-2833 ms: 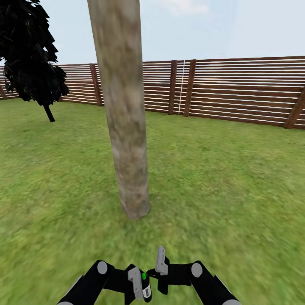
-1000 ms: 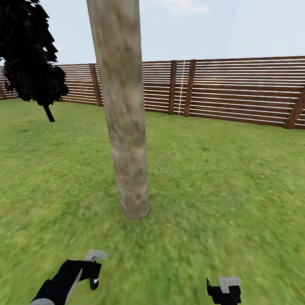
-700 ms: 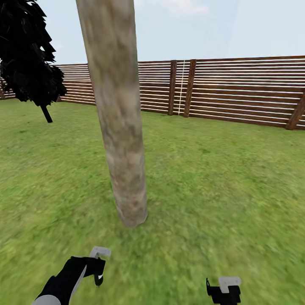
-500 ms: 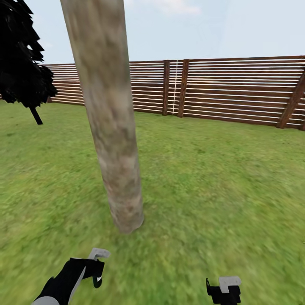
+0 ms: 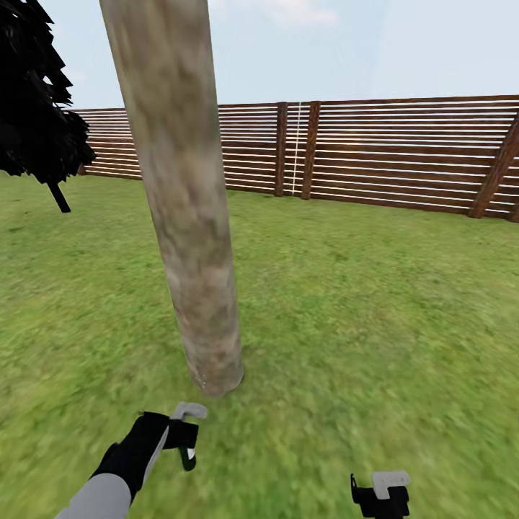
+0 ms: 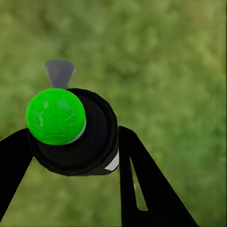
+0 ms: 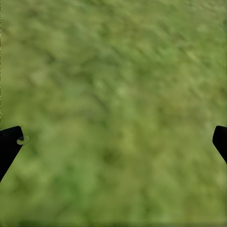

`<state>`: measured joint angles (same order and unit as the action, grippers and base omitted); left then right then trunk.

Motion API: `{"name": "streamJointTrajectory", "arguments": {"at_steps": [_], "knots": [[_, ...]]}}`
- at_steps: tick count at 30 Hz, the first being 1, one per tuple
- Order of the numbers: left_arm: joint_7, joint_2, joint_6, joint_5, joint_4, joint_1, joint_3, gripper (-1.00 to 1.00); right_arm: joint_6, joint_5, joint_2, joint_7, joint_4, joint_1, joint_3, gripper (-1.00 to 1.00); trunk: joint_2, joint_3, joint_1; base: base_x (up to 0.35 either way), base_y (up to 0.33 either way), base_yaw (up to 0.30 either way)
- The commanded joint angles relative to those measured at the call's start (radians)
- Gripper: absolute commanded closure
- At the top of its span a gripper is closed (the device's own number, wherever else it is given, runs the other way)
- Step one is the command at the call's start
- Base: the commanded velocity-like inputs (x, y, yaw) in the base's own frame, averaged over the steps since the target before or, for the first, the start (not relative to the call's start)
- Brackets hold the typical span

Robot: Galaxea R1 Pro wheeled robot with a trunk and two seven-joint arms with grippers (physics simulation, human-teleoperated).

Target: In the garden, pick up the pesticide atomizer on the floor and spray pesticide onto both trees until each tree trunk is fully covered.

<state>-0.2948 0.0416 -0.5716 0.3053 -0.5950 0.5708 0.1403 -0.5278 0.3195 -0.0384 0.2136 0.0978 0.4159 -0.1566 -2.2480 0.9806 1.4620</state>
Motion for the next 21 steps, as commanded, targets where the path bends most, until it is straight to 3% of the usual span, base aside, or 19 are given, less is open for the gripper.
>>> {"name": "streamJointTrajectory", "arguments": {"at_steps": [1, 3, 5, 6, 8, 10, 12, 16, 18, 19, 20, 21], "knots": [[0.001, 0.047, 0.004, 0.010, 0.000, 0.003, -0.005, 1.00, 0.000, 0.000, 0.001, 0.000, 0.000, 0.000, 0.000, -1.00, 0.000, 0.000, 0.000, 0.000, 0.000, 0.000], [0.001, 0.071, 0.001, 0.009, 0.000, 0.023, -0.007, 1.00, 0.000, 0.001, 0.000, 0.000, 0.000, 0.000, 0.000, -1.00, 0.000, 0.000, 0.000, 0.000, 0.000, 0.000], [0.000, 0.058, -0.002, 0.012, 0.000, 0.045, -0.006, 1.00, 0.000, 0.000, 0.000, 0.000, 0.000, 0.000, 0.000, -1.00, 0.000, 0.000, 0.000, 0.000, 0.000, 0.000], [-0.001, 0.012, -0.004, 0.013, 0.000, 0.056, -0.004, 1.00, 0.000, 0.000, 0.000, 0.000, 0.000, 0.000, 0.000, -1.00, 0.000, 0.000, 0.000, 0.000, 0.000, 0.000], [-0.004, -0.059, -0.006, 0.010, 0.000, 0.059, -0.001, 1.00, 0.000, 0.000, -0.001, 0.001, 0.000, 0.000, 0.000, -1.00, 0.000, 0.000, 0.000, 0.000, 0.000, 0.000], [-0.006, -0.084, -0.006, 0.010, 0.000, 0.059, -0.002, 1.00, 0.000, 0.000, -0.001, 0.001, 0.000, 0.000, 0.000, -1.00, 0.000, 0.000, 0.000, -0.011, 0.000, 0.000], [-0.007, -0.085, -0.005, 0.010, -0.001, 0.059, -0.006, 1.00, 0.000, 0.000, -0.002, 0.001, 0.000, 0.000, 0.000, -1.00, 0.000, 0.000, 0.000, -0.255, 0.000, 0.000], [-0.008, -0.022, -0.005, 0.011, -0.050, 0.069, -0.009, 1.00, 0.000, 0.001, -0.002, 0.001, 0.000, 0.000, 0.000, -1.00, 0.000, 0.000, 0.000, -0.205, 0.000, 0.000], [-0.009, -0.039, -0.024, 0.014, -0.082, 0.085, -0.008, 1.00, 0.000, 0.001, -0.002, 0.001, -0.001, 0.000, 0.000, -1.00, 0.000, 0.000, 0.000, -0.014, 0.000, 0.000], [-0.012, -0.074, -0.045, 0.010, -0.089, 0.096, -0.005, 1.00, 0.000, 0.001, -0.002, 0.001, -0.001, 0.000, 0.000, -1.00, 0.000, 0.000, 0.000, -0.002, 0.000, 0.000], [-0.015, -0.089, -0.051, 0.008, -0.091, 0.098, -0.005, 1.00, 0.000, 0.001, -0.002, 0.001, -0.001, 0.000, 0.000, -1.00, 0.000, 0.000, 0.000, 0.000, 0.000, 0.000], [-0.017, -0.088, -0.056, 0.007, -0.093, 0.100, -0.007, 1.00, 0.001, 0.001, -0.003, 0.001, -0.001, 0.000, 0.000, -1.00, 0.000, 0.000, 0.000, 0.000, 0.000, 0.000]]}}
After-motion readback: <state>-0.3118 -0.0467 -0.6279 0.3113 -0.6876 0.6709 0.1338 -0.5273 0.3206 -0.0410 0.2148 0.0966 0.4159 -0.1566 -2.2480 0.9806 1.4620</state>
